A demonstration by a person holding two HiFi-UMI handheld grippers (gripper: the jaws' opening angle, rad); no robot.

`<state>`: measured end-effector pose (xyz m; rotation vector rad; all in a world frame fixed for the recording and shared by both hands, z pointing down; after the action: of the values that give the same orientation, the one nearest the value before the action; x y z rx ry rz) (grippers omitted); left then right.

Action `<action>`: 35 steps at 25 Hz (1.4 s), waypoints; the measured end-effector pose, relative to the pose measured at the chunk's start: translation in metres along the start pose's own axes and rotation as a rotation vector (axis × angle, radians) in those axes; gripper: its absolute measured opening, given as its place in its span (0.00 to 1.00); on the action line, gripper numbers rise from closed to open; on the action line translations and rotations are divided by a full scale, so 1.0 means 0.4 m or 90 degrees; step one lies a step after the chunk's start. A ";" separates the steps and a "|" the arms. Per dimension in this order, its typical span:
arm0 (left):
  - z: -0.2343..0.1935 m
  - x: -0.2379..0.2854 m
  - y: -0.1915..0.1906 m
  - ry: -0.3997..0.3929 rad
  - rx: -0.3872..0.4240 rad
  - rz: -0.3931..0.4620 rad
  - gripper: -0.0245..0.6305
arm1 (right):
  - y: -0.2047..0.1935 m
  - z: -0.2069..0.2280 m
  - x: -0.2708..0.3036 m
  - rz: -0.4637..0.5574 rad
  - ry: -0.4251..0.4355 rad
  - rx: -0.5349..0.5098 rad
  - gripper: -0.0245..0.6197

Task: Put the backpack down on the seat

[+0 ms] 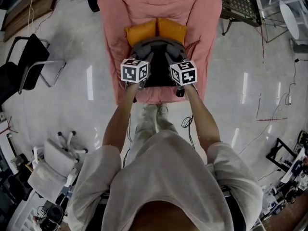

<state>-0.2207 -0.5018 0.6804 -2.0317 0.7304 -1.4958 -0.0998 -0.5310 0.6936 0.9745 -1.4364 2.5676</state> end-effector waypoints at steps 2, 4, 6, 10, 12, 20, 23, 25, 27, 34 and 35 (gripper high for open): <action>-0.010 0.017 0.008 0.001 0.002 -0.004 0.08 | 0.003 0.014 0.015 -0.004 0.000 0.002 0.08; -0.019 0.034 0.014 0.002 0.003 -0.007 0.08 | 0.007 0.030 0.029 -0.008 -0.003 0.001 0.08; -0.028 0.051 0.021 0.005 -0.003 -0.010 0.08 | 0.014 0.044 0.041 -0.012 -0.004 -0.001 0.08; -0.042 0.082 0.037 0.010 -0.006 -0.016 0.08 | 0.026 0.072 0.062 -0.022 -0.007 0.001 0.08; -0.050 0.092 0.041 0.010 -0.005 -0.019 0.08 | 0.030 0.081 0.071 -0.027 -0.008 0.000 0.08; -0.057 0.101 0.045 0.021 0.014 -0.019 0.08 | 0.033 0.087 0.082 -0.028 -0.013 0.006 0.09; -0.051 0.099 0.036 0.021 0.025 -0.010 0.08 | 0.027 0.087 0.077 -0.027 -0.015 0.012 0.13; -0.050 0.096 0.026 0.016 0.027 -0.015 0.11 | 0.020 0.083 0.075 -0.029 -0.008 0.017 0.22; -0.049 0.092 0.015 0.007 0.022 -0.029 0.31 | 0.010 0.076 0.074 -0.036 0.007 0.019 0.39; -0.039 0.057 -0.033 0.023 0.043 -0.049 0.47 | -0.029 0.049 0.053 -0.046 0.009 0.008 0.72; -0.039 0.050 -0.039 0.026 0.042 -0.047 0.48 | -0.036 0.047 0.047 -0.047 0.008 0.007 0.76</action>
<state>-0.2288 -0.5054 0.7086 -2.0035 0.6201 -1.5853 -0.1007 -0.5421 0.7216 0.9915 -1.3589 2.5279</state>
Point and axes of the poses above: the fingertips, and each gripper's own axes: x forward along the fingers, z to its right, y out of its top, the point moved 5 cm from there along -x, backward along the fingers, and after that the axes turned 13 degrees about y, right-handed, at the moved point
